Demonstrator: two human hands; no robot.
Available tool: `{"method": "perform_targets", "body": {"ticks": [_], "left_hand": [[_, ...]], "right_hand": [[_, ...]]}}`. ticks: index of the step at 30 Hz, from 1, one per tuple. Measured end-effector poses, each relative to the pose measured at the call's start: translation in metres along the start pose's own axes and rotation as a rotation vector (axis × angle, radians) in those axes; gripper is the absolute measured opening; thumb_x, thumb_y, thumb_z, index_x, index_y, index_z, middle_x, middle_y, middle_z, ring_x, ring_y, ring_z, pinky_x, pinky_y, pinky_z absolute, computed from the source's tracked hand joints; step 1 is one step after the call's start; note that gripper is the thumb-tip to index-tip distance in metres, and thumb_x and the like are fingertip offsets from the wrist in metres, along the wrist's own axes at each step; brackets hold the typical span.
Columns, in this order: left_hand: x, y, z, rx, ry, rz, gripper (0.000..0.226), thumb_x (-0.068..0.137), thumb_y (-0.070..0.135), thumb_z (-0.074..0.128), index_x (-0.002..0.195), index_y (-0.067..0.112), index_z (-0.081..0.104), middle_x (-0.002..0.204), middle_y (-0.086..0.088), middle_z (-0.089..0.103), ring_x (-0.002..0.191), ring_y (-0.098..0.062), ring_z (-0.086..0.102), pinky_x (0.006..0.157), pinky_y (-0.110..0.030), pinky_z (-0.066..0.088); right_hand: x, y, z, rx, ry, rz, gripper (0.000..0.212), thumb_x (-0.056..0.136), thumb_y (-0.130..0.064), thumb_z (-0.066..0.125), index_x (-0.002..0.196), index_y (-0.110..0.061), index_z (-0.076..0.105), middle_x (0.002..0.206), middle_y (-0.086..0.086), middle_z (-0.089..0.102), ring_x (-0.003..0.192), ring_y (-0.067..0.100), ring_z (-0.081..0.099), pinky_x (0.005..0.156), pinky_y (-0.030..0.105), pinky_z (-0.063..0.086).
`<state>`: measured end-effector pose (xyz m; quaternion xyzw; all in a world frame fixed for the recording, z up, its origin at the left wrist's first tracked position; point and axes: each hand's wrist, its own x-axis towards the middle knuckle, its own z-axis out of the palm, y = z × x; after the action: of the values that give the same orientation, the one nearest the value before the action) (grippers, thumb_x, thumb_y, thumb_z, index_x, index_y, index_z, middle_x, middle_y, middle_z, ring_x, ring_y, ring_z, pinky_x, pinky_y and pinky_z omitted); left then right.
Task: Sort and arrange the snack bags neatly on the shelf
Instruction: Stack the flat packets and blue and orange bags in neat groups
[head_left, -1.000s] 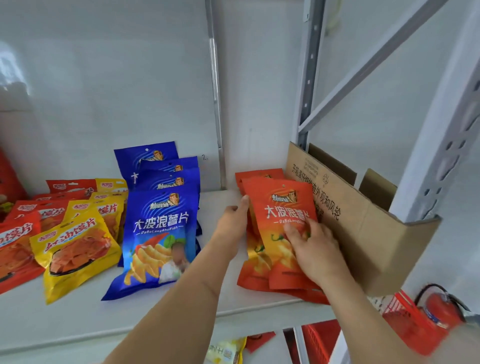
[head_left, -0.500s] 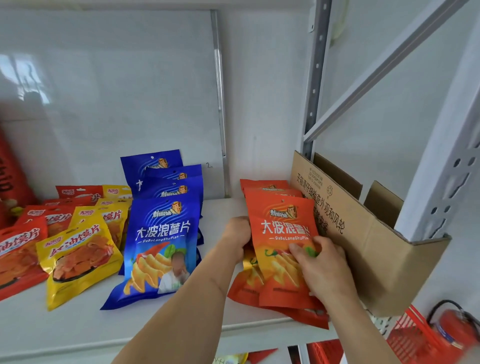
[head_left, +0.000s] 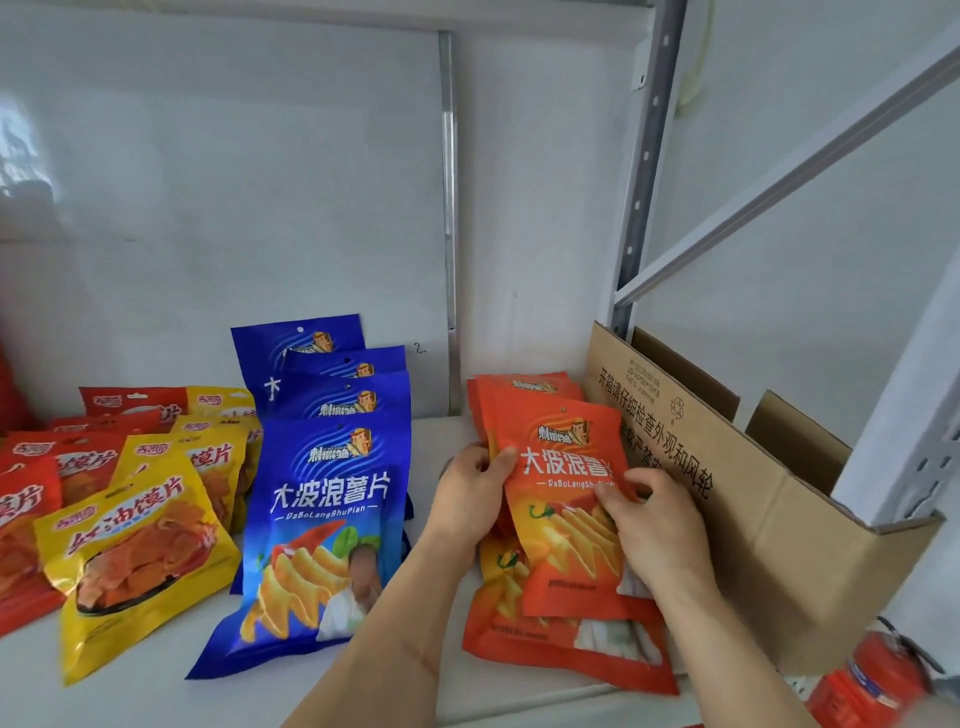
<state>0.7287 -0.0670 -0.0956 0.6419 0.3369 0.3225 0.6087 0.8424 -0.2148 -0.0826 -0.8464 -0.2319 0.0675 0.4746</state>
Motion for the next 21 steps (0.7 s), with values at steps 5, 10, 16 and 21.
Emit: {"method": "perform_targets", "body": {"ticks": [5,10,16,21], "left_hand": [[0.008,-0.009,0.000,-0.082,0.039,0.111,0.016,0.098,0.030,0.059,0.088,0.025,0.070,0.115,0.008,0.070,0.100,-0.017,0.070,0.091,-0.045,0.057],[0.011,-0.014,0.001,-0.264,-0.048,0.123,0.019,0.092,0.035,0.067,0.082,0.023,0.077,0.138,0.014,0.057,0.112,-0.023,0.068,0.091,-0.049,0.057],[0.012,-0.015,0.001,-0.358,-0.145,0.118,0.023,0.091,0.036,0.069,0.098,0.015,0.077,0.143,0.019,0.051,0.119,-0.025,0.064,0.091,-0.047,0.058],[0.013,-0.015,0.001,-0.334,-0.189,0.101,0.036,0.081,0.045,0.072,0.095,0.012,0.078,0.145,0.015,0.051,0.118,-0.026,0.065,0.093,-0.049,0.056]], "right_hand": [[0.008,-0.006,-0.003,0.117,-0.027,-0.011,0.068,0.089,-0.052,0.063,0.144,-0.019,0.040,0.136,0.003,0.055,0.118,0.023,0.058,0.094,0.034,0.046],[0.020,-0.019,-0.011,0.332,-0.125,0.100,0.048,0.089,-0.060,0.056,0.117,-0.020,0.055,0.104,-0.001,0.071,0.090,0.019,0.069,0.076,0.032,0.052],[0.032,-0.011,-0.009,0.563,-0.230,0.226,0.030,0.090,-0.040,0.067,0.105,-0.013,0.068,0.086,0.010,0.077,0.079,0.031,0.074,0.079,0.045,0.059],[0.032,-0.007,-0.009,0.683,-0.279,0.275,0.024,0.090,-0.032,0.069,0.105,-0.013,0.068,0.089,0.013,0.077,0.081,0.031,0.073,0.072,0.041,0.059]]}}
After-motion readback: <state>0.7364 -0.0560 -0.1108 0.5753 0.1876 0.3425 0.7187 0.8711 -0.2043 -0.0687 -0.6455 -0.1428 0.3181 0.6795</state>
